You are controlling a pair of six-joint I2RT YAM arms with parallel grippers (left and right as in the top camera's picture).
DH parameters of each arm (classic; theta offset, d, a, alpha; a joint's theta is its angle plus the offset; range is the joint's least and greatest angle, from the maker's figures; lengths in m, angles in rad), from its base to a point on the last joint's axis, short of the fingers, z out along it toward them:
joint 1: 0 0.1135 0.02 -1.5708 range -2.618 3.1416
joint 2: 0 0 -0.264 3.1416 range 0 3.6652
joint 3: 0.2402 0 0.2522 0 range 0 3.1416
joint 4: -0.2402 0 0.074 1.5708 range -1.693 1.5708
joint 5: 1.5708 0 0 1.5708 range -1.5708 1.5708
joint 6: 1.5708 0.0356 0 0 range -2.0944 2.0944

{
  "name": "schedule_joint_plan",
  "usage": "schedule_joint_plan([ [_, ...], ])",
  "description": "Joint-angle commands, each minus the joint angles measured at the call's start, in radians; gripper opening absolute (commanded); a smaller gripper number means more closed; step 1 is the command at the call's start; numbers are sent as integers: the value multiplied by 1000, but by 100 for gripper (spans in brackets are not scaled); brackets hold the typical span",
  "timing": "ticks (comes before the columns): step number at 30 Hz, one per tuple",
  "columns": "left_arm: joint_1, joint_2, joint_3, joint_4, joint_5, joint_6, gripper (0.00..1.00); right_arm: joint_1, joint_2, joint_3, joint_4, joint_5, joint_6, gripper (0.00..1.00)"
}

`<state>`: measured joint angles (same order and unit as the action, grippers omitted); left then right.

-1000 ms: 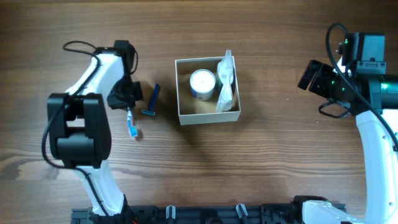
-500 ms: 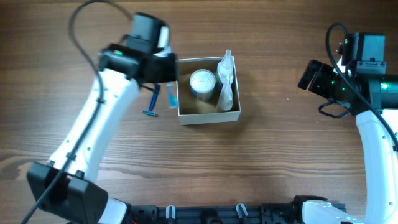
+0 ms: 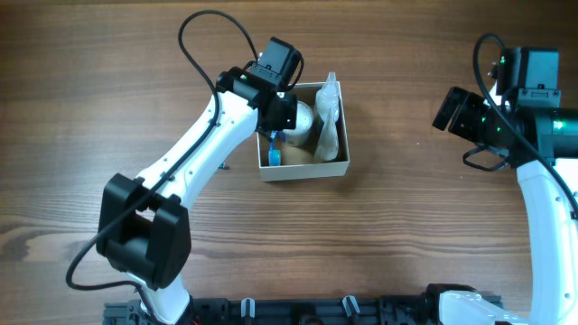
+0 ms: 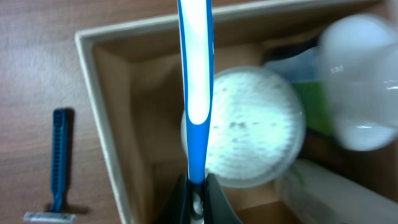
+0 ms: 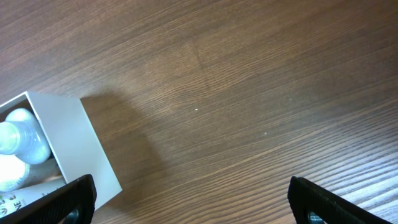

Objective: Pack container
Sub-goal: 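Place the toothbrush into the box beside the tub, release, then grasp the blue razor with the left gripper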

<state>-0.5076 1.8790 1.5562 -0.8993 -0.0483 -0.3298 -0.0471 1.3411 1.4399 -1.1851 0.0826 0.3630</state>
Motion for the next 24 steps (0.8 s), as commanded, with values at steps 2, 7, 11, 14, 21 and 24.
schedule_joint_plan([
  [2,27,-7,1,-21,-35,-19,7,-3,10,0,3,-6,10,100],
  [7,27,-29,5,-65,8,-19,40,-3,10,0,3,-5,10,100],
  [11,35,-90,40,-126,85,-19,51,-3,10,0,3,-5,10,100],
  [14,52,-152,54,-168,70,-19,52,-3,10,0,3,-5,10,100],
  [21,159,-208,42,-277,-112,-23,73,-3,10,0,3,-5,10,100],
  [24,243,-182,-26,-235,-102,-14,76,-3,10,0,3,-5,11,100],
])
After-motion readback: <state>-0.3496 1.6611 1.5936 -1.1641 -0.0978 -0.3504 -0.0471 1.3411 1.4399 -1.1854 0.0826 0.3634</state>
